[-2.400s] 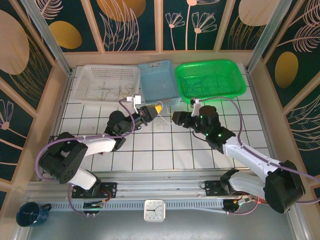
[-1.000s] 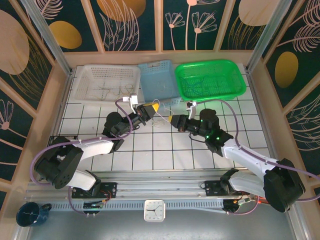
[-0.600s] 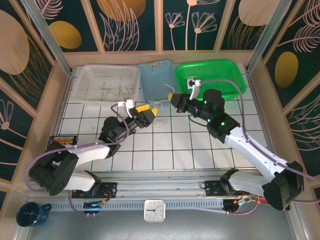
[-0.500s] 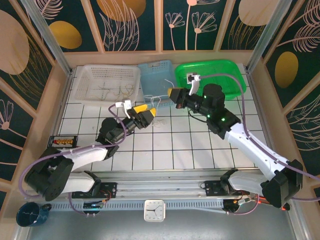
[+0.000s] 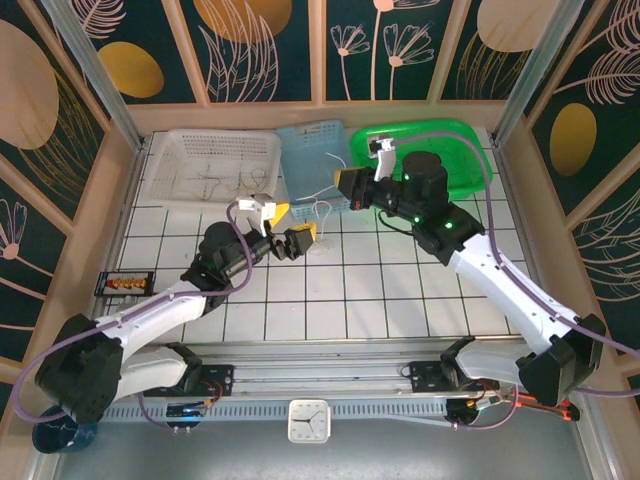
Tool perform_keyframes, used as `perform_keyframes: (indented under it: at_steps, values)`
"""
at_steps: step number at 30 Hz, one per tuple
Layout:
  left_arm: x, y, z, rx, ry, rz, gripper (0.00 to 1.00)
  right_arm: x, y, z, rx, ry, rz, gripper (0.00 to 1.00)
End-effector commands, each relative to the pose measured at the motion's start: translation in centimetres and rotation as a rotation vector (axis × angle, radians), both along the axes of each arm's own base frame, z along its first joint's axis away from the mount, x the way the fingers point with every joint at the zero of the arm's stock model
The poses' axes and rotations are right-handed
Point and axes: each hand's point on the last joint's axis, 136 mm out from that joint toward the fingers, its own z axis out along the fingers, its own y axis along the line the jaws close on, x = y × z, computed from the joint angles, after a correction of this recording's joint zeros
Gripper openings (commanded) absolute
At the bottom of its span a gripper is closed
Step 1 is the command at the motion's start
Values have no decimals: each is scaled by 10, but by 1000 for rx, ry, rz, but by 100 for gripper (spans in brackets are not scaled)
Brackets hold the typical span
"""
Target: Untangle the cables
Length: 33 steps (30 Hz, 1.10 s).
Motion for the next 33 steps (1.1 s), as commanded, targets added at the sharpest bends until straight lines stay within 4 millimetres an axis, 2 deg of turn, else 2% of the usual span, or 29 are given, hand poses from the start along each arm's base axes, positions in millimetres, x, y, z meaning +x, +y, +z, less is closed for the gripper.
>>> perform_keyframes:
  at_steps: [1,9,15,23,33]
  values:
    - [-1,-1,-25,68,-3,-14,99,-9,-2,26,37,-44,27,0]
    - [7,0,-44,116,-13,18,99,-23,-2,51,99,-67,64,0]
    - [16,3,-38,128,-60,65,99,-30,-3,69,135,-89,85,0]
    - [19,-7,-33,129,-74,26,99,-44,-4,86,177,-109,116,0]
    - [28,-10,-20,117,-107,45,98,-49,-2,91,179,-118,128,0]
